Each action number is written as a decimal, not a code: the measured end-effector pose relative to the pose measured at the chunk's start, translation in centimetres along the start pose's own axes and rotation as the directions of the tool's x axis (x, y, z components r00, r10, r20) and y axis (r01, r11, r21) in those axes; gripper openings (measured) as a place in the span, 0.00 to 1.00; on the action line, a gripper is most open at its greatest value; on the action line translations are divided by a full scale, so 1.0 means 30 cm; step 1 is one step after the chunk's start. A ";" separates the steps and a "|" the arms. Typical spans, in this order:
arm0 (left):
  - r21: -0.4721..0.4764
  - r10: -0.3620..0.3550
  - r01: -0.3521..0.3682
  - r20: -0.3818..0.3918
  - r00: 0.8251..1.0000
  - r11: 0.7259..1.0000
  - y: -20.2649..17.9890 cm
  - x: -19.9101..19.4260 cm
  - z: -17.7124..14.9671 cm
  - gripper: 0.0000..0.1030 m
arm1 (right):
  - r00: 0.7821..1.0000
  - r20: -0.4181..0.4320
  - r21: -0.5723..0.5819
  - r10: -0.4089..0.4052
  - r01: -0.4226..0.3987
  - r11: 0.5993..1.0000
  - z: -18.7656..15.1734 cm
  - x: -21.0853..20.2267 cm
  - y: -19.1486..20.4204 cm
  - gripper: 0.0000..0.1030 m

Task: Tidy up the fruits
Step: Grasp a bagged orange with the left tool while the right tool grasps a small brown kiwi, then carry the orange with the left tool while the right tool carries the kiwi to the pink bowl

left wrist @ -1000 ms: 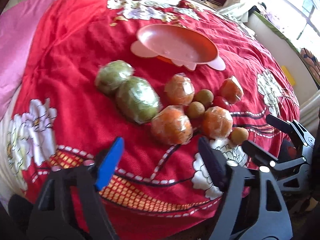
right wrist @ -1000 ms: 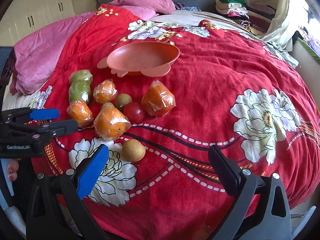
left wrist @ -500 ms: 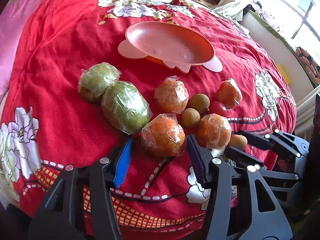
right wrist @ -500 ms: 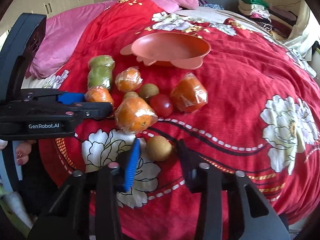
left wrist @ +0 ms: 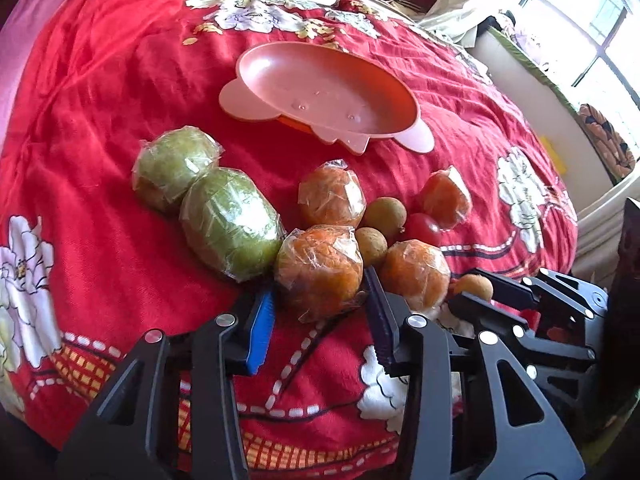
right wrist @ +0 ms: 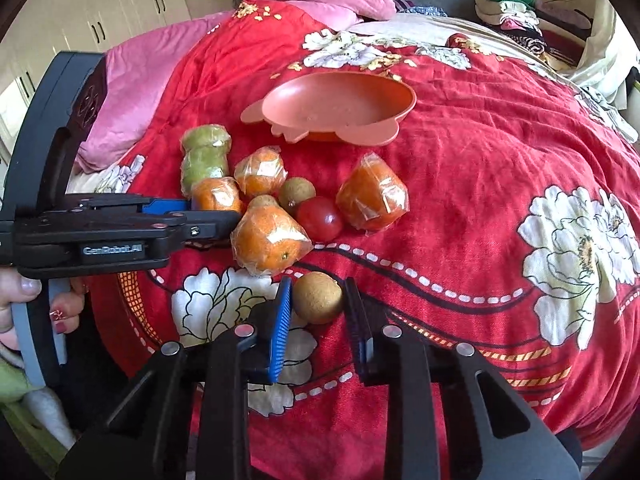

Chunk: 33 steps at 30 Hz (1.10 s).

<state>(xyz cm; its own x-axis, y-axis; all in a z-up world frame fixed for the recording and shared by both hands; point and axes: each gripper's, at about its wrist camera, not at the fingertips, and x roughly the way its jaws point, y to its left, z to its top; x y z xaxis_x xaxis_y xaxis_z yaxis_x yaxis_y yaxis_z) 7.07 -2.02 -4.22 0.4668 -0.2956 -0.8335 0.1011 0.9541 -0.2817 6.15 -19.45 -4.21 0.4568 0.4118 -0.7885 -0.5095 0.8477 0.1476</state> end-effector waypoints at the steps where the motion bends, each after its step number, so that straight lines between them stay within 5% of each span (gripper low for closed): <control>1: 0.000 -0.002 0.002 0.006 1.000 1.000 0.000 -0.012 -0.003 0.32 | 1.000 0.005 0.000 0.000 0.000 1.000 0.004 -0.006 -0.001 0.24; 14: 0.001 0.017 -0.017 0.100 0.995 1.000 0.021 -0.150 0.091 0.32 | 0.997 0.083 -0.007 0.011 -0.011 1.000 0.136 -0.061 -0.035 0.24; 33: 0.033 0.060 -0.064 0.107 0.992 0.997 0.031 -0.071 0.288 0.32 | 0.994 0.112 -0.024 0.011 -0.008 1.000 0.316 -0.008 -0.087 0.24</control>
<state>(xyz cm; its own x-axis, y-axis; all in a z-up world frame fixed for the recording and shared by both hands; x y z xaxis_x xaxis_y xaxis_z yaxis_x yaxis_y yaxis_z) 13.77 -0.10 1.39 0.5634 -0.2314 -0.7932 0.1003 0.9720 -0.2123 14.26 -18.59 1.26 0.5301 0.4559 -0.7149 -0.5304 0.8361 0.1400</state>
